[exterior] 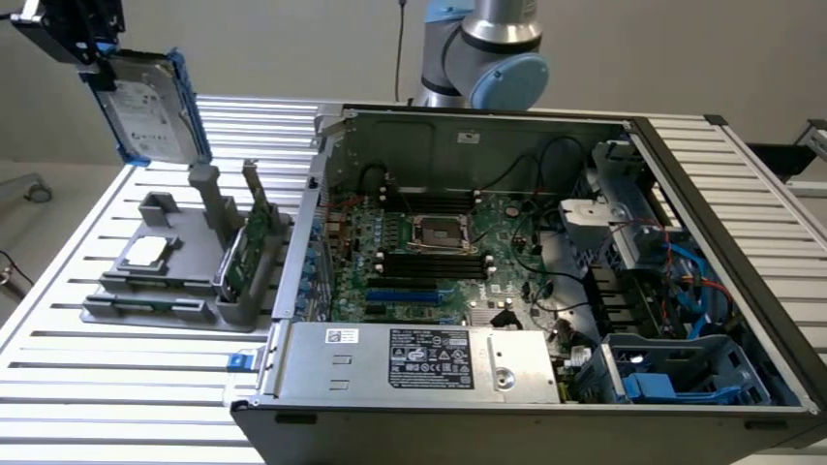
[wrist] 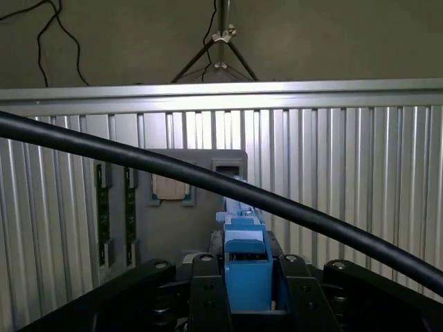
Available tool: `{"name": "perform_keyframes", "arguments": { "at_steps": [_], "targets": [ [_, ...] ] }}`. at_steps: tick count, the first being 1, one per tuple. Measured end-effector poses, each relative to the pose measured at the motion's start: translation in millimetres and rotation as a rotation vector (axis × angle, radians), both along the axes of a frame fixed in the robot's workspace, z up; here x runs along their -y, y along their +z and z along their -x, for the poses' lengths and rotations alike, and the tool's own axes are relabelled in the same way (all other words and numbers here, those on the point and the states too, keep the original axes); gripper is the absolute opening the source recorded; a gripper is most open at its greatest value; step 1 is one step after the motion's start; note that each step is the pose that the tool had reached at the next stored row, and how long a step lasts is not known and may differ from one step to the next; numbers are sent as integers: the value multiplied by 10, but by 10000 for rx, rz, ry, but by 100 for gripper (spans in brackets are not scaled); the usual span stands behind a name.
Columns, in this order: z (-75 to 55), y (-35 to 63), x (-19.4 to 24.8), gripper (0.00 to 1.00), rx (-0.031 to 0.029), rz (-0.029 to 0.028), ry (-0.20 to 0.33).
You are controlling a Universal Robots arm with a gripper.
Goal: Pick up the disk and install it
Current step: 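Pick up the disk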
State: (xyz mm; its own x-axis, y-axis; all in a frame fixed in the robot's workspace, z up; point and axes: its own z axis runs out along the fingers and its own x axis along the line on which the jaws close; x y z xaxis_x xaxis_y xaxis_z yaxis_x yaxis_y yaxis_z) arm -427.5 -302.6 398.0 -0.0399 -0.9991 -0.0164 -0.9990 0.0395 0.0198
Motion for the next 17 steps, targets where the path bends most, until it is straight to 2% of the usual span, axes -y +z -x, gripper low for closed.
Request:
{"name": "perform_keyframes", "arguments": {
  "at_steps": [5,7,17],
  "targets": [
    [-182,223,0,33,-39,-1,1],
    [-276,304,0,33,-73,1,3],
    [-731,568,0,33,-140,0,47]
  ]
}}
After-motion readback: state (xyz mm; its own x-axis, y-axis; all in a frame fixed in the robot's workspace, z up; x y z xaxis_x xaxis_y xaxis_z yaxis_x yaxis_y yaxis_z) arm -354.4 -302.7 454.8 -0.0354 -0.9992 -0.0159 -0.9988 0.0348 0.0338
